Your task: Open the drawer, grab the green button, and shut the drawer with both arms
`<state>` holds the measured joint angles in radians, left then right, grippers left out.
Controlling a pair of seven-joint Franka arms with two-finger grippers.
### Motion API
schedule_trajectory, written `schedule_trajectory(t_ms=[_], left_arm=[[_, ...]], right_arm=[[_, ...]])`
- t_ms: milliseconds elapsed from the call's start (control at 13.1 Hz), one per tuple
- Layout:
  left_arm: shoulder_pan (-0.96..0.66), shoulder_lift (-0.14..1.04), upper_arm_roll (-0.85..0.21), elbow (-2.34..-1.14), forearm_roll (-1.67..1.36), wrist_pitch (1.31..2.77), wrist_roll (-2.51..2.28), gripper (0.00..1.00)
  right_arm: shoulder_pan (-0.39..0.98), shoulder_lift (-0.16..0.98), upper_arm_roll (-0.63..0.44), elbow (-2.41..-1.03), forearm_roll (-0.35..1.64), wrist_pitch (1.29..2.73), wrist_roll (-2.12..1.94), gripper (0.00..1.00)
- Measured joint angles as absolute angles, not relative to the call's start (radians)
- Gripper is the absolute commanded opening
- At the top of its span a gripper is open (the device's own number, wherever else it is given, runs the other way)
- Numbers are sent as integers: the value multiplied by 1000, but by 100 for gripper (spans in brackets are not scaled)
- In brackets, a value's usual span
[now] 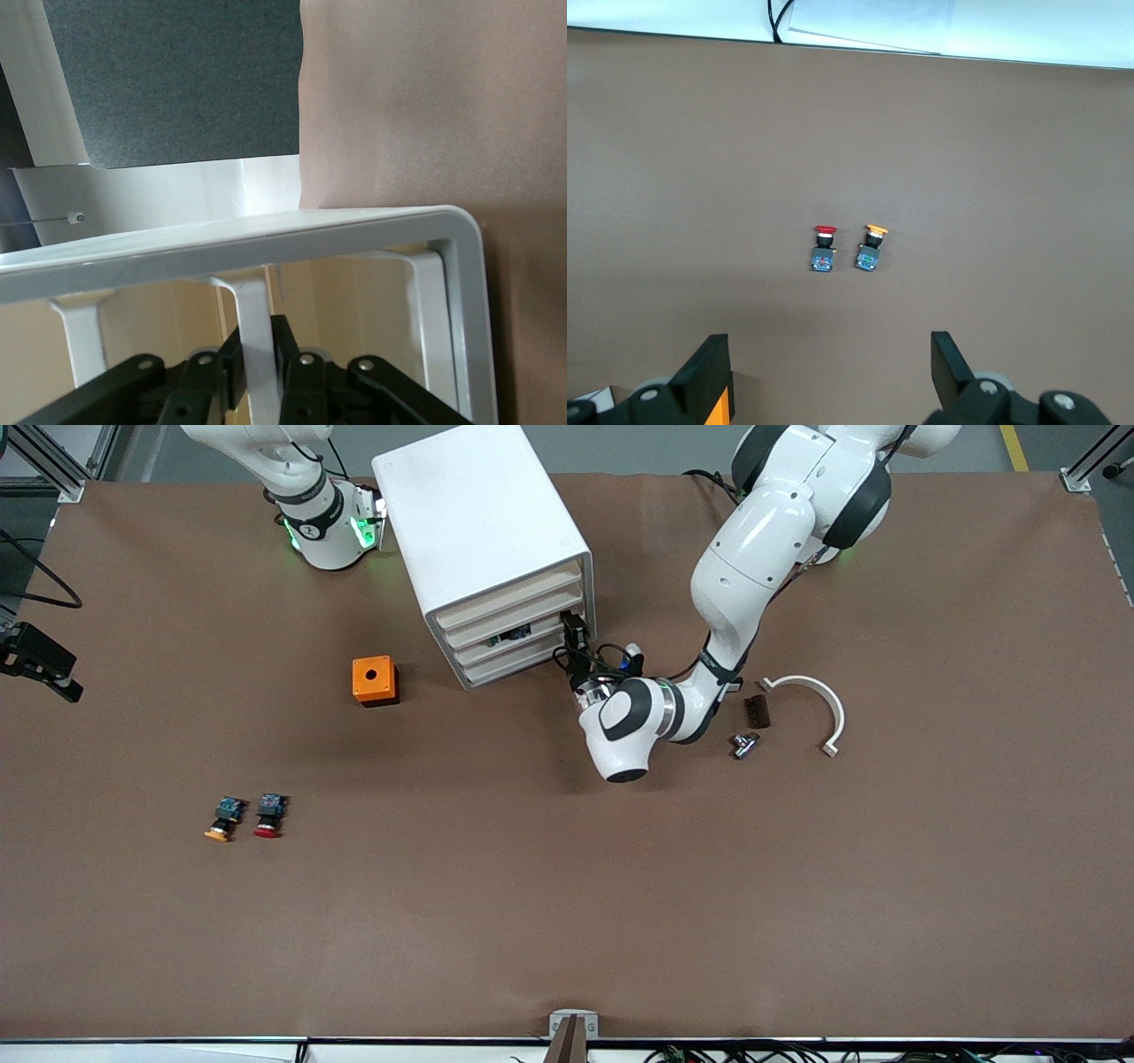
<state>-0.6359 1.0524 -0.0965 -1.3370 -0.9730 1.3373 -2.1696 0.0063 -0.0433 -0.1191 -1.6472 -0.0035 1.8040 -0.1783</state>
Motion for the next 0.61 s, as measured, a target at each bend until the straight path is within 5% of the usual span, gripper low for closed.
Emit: schedule_trajectory(t_ms=[610], left_arm=[[-587, 1052, -72, -1335, -983, 1339, -2193, 12]], right_arm=[[6, -43, -119, -1647, -4, 1804, -178, 100]])
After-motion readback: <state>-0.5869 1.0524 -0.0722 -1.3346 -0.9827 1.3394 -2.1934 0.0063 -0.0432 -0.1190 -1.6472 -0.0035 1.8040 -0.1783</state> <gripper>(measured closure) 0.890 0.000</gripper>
